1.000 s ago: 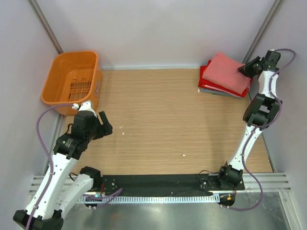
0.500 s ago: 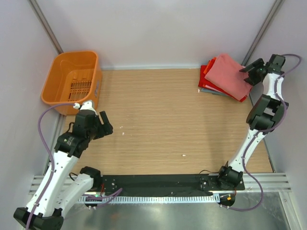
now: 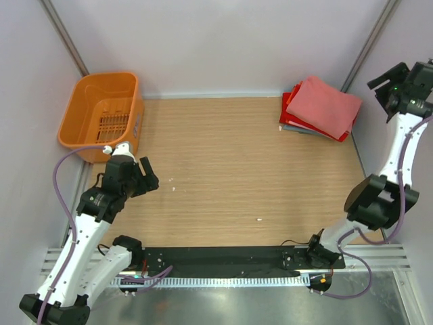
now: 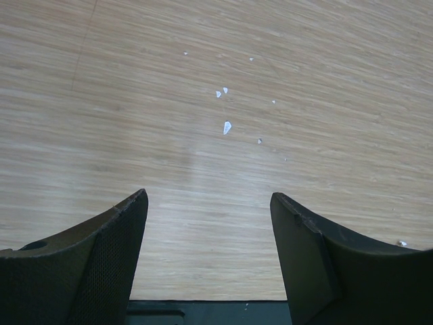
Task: Fold and stack the t-shirts
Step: Reset both grippers
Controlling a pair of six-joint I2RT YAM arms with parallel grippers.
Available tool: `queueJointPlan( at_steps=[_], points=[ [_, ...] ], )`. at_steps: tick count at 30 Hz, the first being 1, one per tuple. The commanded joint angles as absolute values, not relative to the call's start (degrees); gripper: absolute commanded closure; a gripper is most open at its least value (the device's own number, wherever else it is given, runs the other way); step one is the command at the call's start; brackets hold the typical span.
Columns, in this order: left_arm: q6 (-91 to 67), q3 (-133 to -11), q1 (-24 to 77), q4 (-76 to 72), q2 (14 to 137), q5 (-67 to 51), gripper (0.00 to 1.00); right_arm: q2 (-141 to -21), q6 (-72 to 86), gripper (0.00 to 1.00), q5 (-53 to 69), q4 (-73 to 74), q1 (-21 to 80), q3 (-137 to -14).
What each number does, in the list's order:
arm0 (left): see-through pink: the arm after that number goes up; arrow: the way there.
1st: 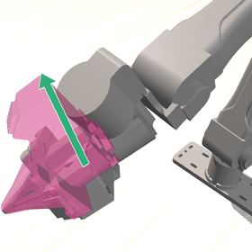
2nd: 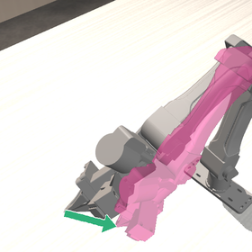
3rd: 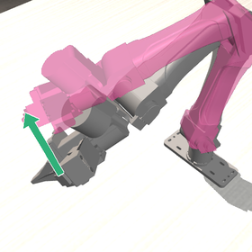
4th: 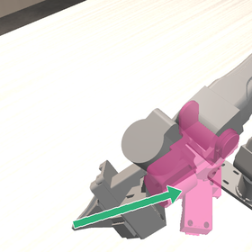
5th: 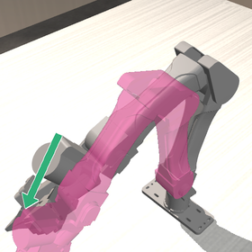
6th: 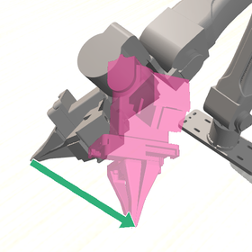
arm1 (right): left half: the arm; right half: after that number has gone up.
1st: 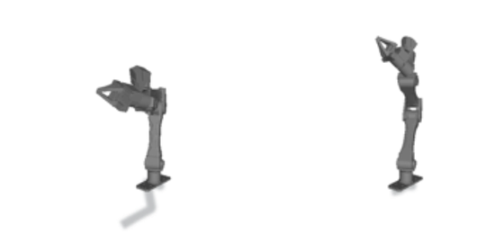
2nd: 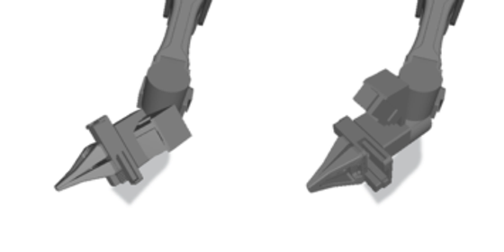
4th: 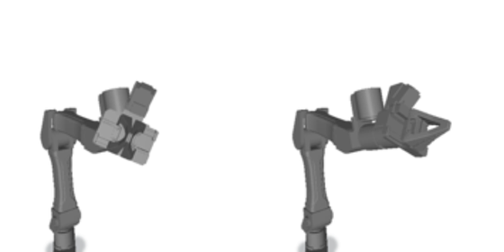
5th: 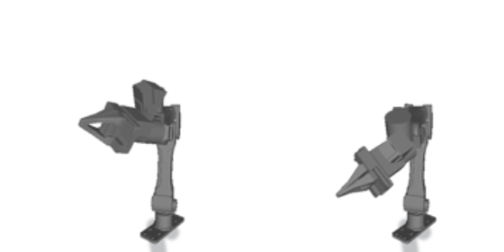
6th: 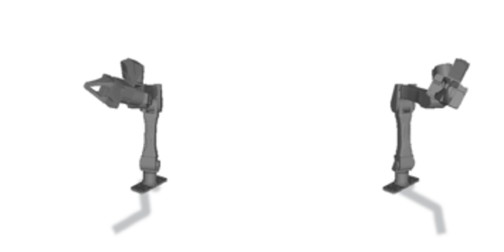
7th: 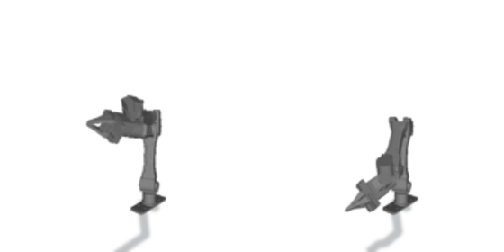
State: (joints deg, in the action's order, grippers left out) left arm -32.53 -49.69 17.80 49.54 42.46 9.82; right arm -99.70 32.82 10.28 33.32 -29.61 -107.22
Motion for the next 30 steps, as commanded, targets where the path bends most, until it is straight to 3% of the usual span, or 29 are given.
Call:
queueJointPlan(
  at_steps=[1, 7, 14, 19, 22, 30],
  points=[
    [-31.6, -50.5, 17.3, 47.5, 41.4, 8.9, 0.26, -92.0, 29.0, 0.25, 2.7, 33.3, -21.4, -98.4],
    [-31.4, -50.6, 17.3, 47.3, 40.8, 9.3, 0.23, -73.1, 25.0, 0.24, -8.8, 35.5, -10.9, -80.8],
    [-30.1, -49.3, 17.2, 43.9, 39.5, 14.0, 0.19, -47.2, 24.5, 0.15, 3.2, 31.6, -7.6, -52.7],
    [-26.2, -43.2, 17.2, 31.1, 37.9, 20.9, 0.18, -34.3, 24.3, 0.14, 6.0, 34.4, -7.6, -46.8],
    [-26.9, -34.8, 17.2, 16.5, 37.6, 28.9, 0.19, -30.5, 26.4, 0.12, 7.7, 33.9, -7.5, -46.1],
    [-15.6, -17.9, 17.2, -15.0, 45.5, 34.5, 0.22, -23.6, 27.4, 0.08, 7.0, 35.4, -7.5, -46.6]
  ],
)
